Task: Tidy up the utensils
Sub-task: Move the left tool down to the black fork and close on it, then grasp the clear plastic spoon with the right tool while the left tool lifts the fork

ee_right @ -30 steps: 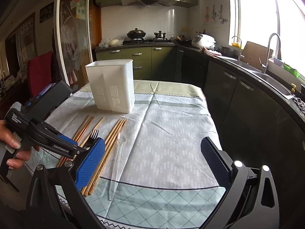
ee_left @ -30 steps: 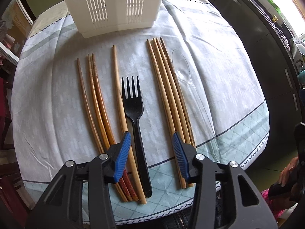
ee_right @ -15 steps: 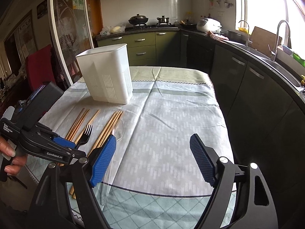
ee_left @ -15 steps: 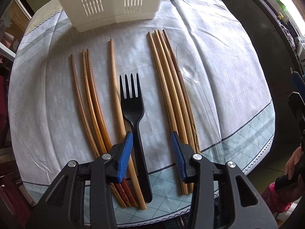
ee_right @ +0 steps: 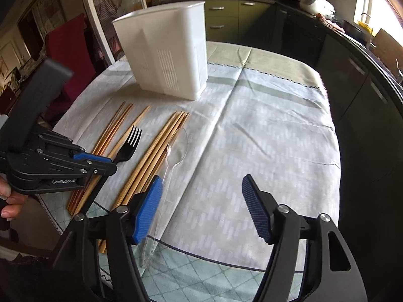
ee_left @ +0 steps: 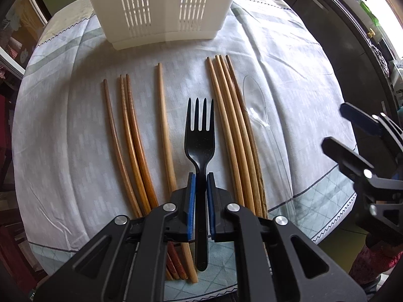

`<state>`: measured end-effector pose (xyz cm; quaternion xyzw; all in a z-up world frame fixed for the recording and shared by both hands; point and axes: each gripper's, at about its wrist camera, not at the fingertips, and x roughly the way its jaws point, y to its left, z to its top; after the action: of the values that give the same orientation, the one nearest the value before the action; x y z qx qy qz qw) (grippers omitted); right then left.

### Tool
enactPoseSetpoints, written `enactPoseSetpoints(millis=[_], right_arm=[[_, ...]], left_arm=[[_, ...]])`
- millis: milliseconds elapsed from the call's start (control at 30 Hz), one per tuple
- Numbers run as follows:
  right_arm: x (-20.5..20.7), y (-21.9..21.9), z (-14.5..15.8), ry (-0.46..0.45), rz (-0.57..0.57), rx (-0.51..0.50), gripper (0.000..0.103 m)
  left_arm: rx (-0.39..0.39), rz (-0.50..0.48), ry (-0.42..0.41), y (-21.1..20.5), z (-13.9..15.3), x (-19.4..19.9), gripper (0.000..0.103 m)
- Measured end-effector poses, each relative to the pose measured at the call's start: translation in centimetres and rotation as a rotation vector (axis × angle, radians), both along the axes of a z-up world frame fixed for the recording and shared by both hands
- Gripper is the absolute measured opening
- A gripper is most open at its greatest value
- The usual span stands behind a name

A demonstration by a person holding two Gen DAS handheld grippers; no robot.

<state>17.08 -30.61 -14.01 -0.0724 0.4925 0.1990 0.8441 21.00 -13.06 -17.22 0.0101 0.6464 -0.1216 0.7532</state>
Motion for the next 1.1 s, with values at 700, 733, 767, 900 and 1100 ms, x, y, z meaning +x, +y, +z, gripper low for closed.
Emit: enactPoseSetpoints(millis=[700,733,767,900,1100], right_arm=[[4.1,7.1,-4.8,0.264,0.066,-0.132,0.02],[4.2,7.2,-4.8,0.263,0.063,-0.127,0.012],[4.4,7.2,-4.8,0.26,0.058,-0.124,0.01],[4.1,6.6,-4.0,0.211,0.039,-0.062,0.009],[2.8,4.3,-0.4,0.092,0.007,0.11,0.009]], left_arm=[[-0.042,0.006,-0.18,2.8,5.3,-1.6,0.009],[-0.045,0.006,-0.188,2.9,5.5,-1.8,0.009],[-0.05,0.006,-0.196,3.0,5.9,-2.0,0.009],[-0.092,0.019,-0.247,3.8,8.3,-2.0,0.009],[-0.196,0.063,-0.473,5.0,15.8,0.5,0.009]])
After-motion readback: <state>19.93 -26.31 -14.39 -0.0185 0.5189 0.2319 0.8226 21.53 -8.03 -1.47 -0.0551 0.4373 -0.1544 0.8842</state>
